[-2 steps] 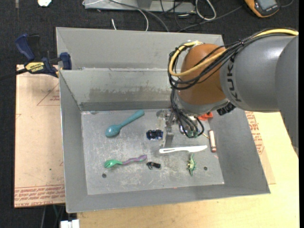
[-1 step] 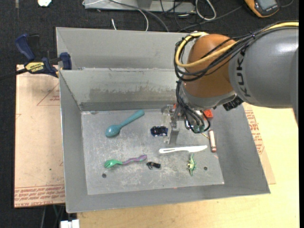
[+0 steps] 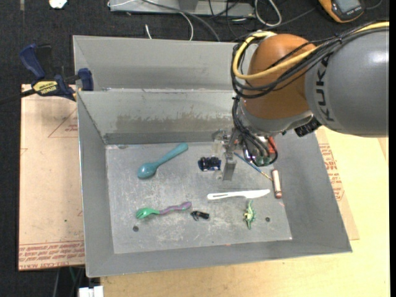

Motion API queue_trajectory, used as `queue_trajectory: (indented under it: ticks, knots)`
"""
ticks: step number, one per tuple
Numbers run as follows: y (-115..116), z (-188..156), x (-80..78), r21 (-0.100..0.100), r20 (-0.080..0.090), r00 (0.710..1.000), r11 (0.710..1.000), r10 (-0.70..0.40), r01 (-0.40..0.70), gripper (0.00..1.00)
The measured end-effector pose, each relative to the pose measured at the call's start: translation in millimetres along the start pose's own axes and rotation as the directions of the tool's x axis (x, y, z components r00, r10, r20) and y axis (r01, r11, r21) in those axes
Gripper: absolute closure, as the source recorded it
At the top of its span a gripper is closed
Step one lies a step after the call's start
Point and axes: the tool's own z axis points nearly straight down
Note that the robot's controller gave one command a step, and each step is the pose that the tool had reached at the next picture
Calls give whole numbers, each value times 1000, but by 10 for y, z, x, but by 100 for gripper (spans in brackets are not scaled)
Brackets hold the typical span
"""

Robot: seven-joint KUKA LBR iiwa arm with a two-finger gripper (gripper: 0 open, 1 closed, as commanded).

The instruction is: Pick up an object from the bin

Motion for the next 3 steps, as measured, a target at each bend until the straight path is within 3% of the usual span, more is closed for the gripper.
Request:
queue_trajectory:
  ticks: [1, 2, 3]
  knots:
    - [-35, 664, -199, -2, 3, 997, 997, 80, -80, 100]
    - [-32, 364, -133, 1, -6, 996, 996, 88, -88, 100]
    - [237, -234, -234, -4, 5, 995, 995, 100, -100, 100]
